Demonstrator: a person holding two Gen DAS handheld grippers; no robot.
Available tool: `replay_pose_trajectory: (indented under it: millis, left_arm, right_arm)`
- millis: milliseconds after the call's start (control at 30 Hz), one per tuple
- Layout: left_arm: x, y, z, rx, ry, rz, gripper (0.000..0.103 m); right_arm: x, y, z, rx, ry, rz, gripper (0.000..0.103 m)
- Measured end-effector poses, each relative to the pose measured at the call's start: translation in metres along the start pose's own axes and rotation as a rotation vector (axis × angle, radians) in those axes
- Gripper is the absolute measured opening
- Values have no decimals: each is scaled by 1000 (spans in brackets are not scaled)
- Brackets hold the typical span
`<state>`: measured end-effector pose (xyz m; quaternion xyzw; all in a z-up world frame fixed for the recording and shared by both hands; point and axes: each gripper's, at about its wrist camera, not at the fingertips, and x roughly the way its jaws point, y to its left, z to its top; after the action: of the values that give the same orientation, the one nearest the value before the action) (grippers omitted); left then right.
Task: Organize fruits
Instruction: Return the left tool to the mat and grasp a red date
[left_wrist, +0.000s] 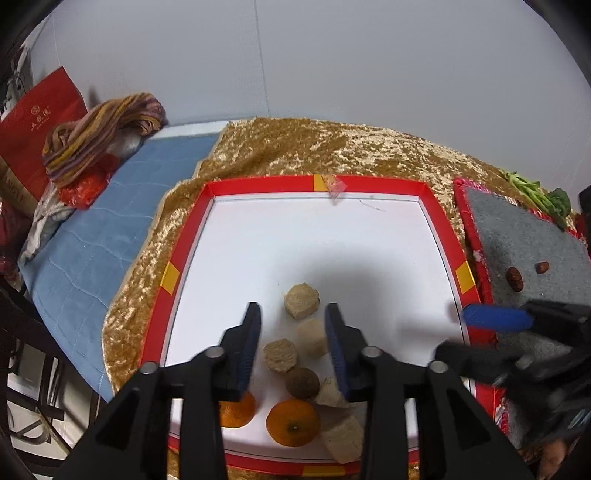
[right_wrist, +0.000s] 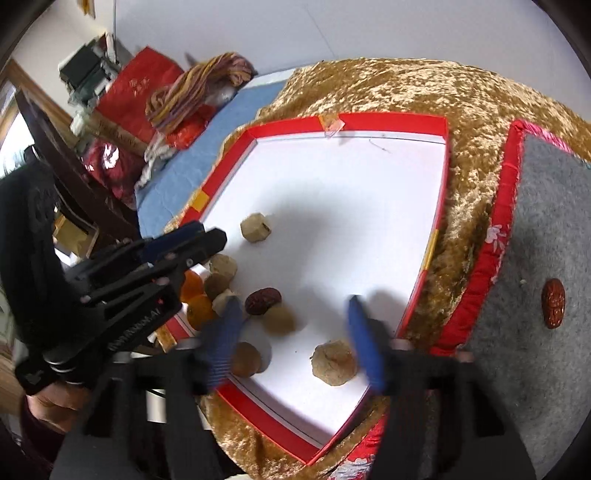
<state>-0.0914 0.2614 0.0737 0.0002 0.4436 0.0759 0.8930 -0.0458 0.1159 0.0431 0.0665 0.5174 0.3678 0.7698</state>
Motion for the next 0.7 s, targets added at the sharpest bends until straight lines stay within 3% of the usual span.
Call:
replay_pose_trajectory:
  millis: [200,400,533,700]
  left_arm:
    - [-10,-25,7,35,-64,-49,49]
    - [-20,-76,14,110,-114,-138,49]
    - [-24,-108,14,151,-123,-180,49]
    - [-24,-141,11,199,-122,-209,49]
  right_arm:
    - [-47,-32,9,81,-102,-17,68]
    - [-108,-109,5,285,-174,-83,68]
    - [-140,-167,-12,473,-190,-106,68]
    - [-145,-212,-28,626,-167,-102,68]
